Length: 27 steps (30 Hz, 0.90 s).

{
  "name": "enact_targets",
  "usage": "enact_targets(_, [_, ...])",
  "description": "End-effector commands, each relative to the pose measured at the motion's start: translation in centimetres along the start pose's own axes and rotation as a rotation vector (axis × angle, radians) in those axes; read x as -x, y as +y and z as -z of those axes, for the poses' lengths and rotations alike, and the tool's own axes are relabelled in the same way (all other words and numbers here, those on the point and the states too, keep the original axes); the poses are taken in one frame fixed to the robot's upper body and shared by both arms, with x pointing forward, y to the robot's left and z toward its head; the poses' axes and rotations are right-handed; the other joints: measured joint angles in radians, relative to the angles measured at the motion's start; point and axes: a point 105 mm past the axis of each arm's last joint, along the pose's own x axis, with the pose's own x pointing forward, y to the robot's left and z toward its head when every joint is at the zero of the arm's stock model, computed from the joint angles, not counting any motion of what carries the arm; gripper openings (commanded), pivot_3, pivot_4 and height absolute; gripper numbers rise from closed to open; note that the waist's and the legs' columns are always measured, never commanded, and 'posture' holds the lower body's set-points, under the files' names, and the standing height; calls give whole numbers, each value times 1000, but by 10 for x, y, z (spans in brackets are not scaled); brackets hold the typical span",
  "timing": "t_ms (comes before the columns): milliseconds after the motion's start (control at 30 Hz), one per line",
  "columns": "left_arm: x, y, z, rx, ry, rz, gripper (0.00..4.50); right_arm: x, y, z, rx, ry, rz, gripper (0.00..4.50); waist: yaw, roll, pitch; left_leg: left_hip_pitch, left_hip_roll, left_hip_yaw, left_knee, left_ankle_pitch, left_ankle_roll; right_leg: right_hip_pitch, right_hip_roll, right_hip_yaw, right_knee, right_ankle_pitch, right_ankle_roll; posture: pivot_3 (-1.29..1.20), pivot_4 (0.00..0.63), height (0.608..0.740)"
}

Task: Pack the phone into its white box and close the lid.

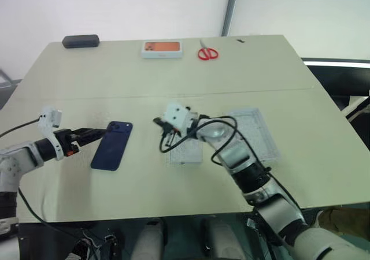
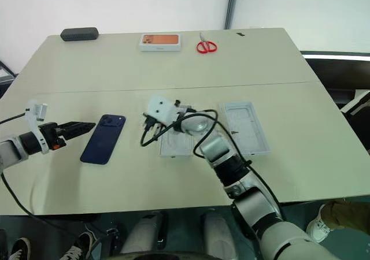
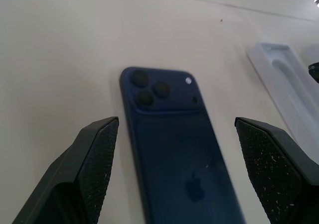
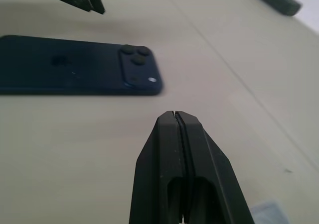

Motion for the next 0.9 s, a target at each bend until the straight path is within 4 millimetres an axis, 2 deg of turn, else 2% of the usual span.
enact_targets(33, [6, 9, -5, -22, 11, -17, 3960, -14, 2, -16, 33, -11, 2, 20, 1, 0, 0, 0, 0, 0, 0, 0, 0, 0, 0, 0, 0, 0, 0, 0, 150, 740])
enact_targets(133, [5, 17, 11, -36, 83, -30, 3960, -24, 19, -6, 50, 46, -66, 20, 0, -1, 0, 0, 0, 0, 0, 0, 0, 0, 0, 0, 0, 0, 0, 0, 150, 740])
enact_targets(333, [-5, 8, 27, 43, 178, 50, 3960, -28, 47, 12, 78, 161, -197, 20, 0, -1, 0, -1, -1, 0, 0, 0, 0, -1, 0, 0, 1, 0, 0, 0, 150, 740])
enact_targets(467, [-8, 2, 31, 81, 200, 92, 3960, -30, 47, 12, 94, 187, -199, 20, 0, -1, -1, -1, -1, 0, 0, 0, 0, -1, 0, 0, 1, 0, 0, 0, 150, 740])
enact_targets(600, [-20, -4, 54, 87, 294, 119, 3960, -30, 46, 20, 82, 238, -200, 20, 2, 0, -1, 0, -1, 0, 0, 0, 0, -1, 0, 0, 1, 0, 0, 0, 150, 740])
enact_targets(900, [-39, -31, 66, 150, 320, 226, 3960, -28, 44, 20, 86, 239, -193, 20, 6, 1, -4, 1, -3, 0, 1, 0, 0, 2, -2, 0, 1, 0, 0, 0, 150, 740])
